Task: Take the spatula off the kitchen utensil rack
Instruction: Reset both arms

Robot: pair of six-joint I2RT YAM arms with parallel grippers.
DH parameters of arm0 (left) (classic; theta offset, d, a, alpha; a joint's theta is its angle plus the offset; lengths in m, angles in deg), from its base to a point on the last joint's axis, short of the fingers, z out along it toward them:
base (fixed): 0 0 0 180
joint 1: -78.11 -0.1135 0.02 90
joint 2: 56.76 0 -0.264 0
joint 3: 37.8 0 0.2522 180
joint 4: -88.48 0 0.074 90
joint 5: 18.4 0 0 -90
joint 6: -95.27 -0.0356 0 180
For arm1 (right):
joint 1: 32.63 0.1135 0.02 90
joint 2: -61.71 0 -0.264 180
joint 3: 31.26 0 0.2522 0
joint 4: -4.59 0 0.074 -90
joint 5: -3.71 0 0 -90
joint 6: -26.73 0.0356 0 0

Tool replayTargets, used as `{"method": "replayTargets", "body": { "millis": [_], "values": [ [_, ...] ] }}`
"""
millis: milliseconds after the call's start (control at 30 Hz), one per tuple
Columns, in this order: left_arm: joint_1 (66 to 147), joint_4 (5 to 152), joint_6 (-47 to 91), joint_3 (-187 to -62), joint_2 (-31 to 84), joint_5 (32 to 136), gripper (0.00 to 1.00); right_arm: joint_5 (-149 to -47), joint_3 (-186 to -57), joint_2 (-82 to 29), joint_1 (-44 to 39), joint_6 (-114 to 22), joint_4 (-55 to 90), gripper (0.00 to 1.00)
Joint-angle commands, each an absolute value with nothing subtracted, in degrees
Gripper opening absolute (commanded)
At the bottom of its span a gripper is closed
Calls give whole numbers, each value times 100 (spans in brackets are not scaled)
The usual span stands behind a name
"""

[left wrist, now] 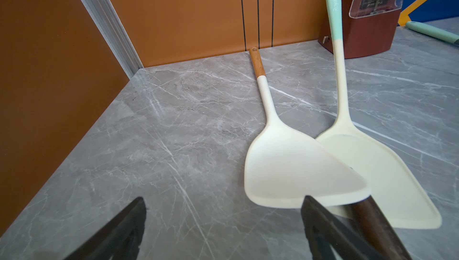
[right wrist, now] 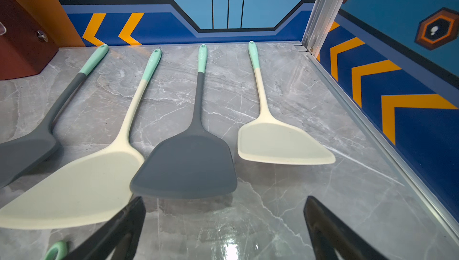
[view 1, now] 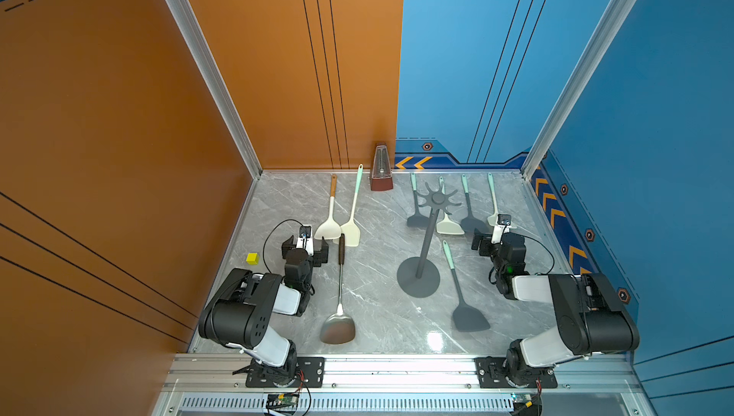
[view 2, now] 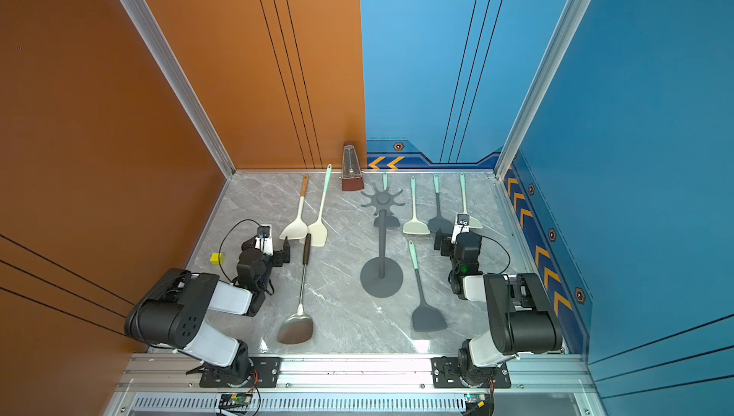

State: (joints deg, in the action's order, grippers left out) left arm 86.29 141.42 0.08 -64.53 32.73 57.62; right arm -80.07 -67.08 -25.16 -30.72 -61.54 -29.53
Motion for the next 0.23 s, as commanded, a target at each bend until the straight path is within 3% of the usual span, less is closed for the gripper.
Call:
{"method": "replayTargets", "body": {
  "millis": [0, 200],
  "values": [
    [8584, 14301, -104, -6447, 3235, 5911, 98, -7931, -6776, -2530, -3087, -6046, -2780, 100],
    [8582, 14301, -99, -6459, 3252, 5930, 98, -7972, -6787, -2529, -3104, -6038, -2772, 100]
  ]
}}
